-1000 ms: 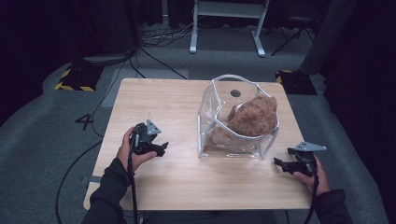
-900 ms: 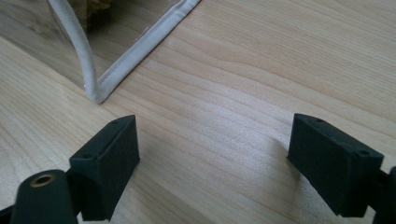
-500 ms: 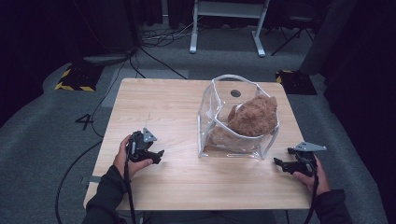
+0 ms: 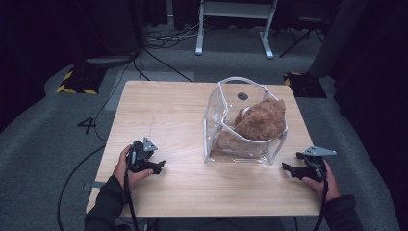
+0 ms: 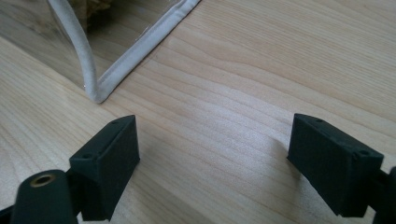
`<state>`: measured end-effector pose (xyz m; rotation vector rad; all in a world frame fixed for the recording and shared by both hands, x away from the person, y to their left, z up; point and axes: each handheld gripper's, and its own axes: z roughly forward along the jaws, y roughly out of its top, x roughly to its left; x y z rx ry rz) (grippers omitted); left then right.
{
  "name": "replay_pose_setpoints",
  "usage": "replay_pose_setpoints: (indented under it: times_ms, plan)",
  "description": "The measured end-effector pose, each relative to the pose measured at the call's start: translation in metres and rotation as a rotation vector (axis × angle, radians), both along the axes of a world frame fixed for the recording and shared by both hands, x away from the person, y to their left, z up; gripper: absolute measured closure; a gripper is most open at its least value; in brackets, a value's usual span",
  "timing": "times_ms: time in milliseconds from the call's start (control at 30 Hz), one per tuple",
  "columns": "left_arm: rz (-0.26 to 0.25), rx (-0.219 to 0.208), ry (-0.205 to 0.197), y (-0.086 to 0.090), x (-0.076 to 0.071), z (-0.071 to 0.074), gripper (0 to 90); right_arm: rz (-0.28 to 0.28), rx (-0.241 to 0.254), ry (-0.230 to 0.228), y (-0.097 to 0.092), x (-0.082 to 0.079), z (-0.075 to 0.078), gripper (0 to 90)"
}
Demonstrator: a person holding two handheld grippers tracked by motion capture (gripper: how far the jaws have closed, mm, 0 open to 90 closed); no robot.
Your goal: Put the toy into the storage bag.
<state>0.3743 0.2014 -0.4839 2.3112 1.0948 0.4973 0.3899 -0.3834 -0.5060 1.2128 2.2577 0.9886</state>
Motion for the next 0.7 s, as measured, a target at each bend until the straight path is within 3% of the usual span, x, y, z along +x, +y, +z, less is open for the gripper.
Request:
replay_pose_setpoints:
  times_ms: [167,333,433,567,700]
  plan:
    - [0.004,0.002,0.013,0.001,-0.005,-0.007,17.0,0.000,0.000,0.000,0.000,0.000,0.000,16.2]
    - [0.018,-0.035,0.007,0.004,-0.012,-0.011,17.0,0.000,0.000,-0.001,0.000,0.000,0.000,16.2]
    - [0.028,-0.066,0.006,0.007,-0.015,-0.014,16.9,0.000,-0.001,-0.001,0.000,0.000,0.000,16.2]
    - [0.057,-0.137,0.015,0.014,-0.020,-0.019,16.8,-0.001,0.000,-0.001,0.000,0.000,0.000,16.2]
    - [0.061,-0.159,-0.015,0.018,-0.025,-0.022,16.6,-0.001,-0.001,-0.001,0.000,0.000,0.000,16.2]
